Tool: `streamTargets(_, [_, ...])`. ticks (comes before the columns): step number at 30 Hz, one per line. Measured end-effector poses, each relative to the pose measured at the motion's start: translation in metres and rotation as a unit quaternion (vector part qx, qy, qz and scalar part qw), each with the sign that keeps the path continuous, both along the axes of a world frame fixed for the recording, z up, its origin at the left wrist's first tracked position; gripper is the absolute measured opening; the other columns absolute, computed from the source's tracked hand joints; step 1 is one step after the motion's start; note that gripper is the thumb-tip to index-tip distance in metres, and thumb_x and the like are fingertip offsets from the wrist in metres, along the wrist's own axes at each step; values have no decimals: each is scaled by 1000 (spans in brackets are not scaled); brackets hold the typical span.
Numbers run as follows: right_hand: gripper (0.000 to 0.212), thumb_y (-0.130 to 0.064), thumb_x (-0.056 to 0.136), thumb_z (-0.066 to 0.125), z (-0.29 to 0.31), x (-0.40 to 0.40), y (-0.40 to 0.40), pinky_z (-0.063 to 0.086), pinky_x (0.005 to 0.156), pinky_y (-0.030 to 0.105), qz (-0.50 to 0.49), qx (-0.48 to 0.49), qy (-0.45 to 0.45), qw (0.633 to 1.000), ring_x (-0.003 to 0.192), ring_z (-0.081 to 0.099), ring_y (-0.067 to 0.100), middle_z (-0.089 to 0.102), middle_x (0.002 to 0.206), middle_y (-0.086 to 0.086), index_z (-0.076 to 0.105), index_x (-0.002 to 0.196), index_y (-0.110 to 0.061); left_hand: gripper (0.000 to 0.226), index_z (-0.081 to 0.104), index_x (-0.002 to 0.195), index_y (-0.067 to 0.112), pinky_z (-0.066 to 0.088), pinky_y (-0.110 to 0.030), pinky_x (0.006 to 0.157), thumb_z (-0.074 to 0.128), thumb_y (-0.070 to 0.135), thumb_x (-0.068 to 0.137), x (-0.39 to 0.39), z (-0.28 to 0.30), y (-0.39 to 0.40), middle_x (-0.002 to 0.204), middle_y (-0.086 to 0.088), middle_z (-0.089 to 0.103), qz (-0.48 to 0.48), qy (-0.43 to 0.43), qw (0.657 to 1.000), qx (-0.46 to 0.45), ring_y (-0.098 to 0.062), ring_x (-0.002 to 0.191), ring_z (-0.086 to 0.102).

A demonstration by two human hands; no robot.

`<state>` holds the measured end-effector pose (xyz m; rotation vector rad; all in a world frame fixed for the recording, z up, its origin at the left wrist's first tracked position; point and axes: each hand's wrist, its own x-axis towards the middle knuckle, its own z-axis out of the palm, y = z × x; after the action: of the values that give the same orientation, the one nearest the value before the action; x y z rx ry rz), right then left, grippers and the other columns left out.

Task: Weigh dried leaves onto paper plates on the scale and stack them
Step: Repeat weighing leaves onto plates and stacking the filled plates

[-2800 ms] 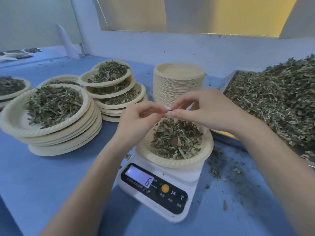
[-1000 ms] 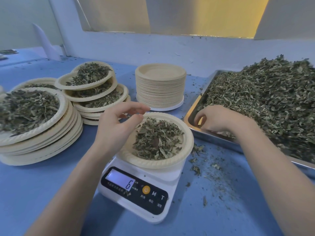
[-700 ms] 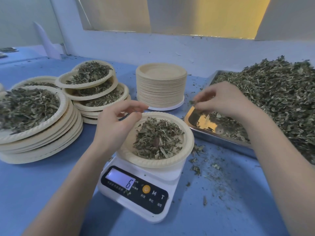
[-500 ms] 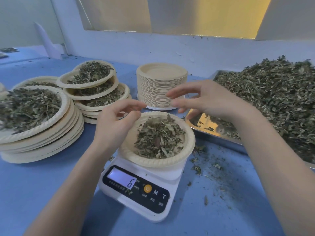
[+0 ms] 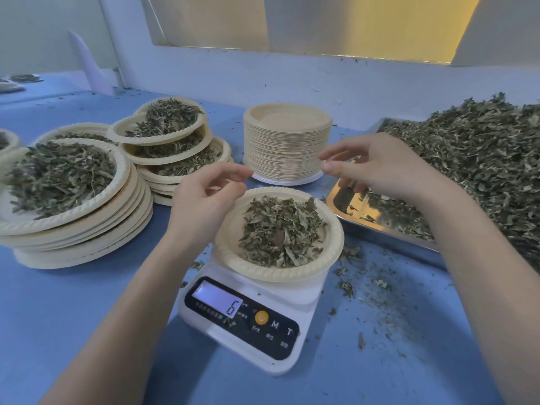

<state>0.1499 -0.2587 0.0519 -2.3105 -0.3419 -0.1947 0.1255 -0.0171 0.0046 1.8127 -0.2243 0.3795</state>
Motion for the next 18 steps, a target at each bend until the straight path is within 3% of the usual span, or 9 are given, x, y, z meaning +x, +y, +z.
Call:
streamTargets(4, [9,-36,85,67,1,0,-3,39,46,3,4,-22,-3,1000,53,62,-5,67,78,-23,68,93,-37,23,71,88,31,50,-39,90,57,24,72,0,0,0,87,10,69,2,2,1000,3,-17,89,62])
streamTargets(12, [11,-38,84,67,3,0,-4,41,49,3,29,-44,21,998,60,64,-6,68,79,-25,68,96,-38,23,72,89,31,49,-36,89,58,24,72,1,-2,0,82,18,67,7,12,1000,8,-6,81,58])
streamTargets(16, [13,-39,84,68,0,1,-4,45,53,6,26,-51,29,998,65,66,-4,69,87,-20,68,97,-38,23,72,91,29,48,-37,91,61,11,82,3,-4,1,81,20,67,10,8,1000,16,-5,82,58])
streamTargets(18, [13,-39,83,68,-1,2,-5,49,60,13,26,-54,36,998,68,67,-2,69,89,-19,68,96,-38,23,72,91,30,48,-36,89,61,13,80,3,-4,1,81,20,67,7,8,1000,19,-6,82,58])
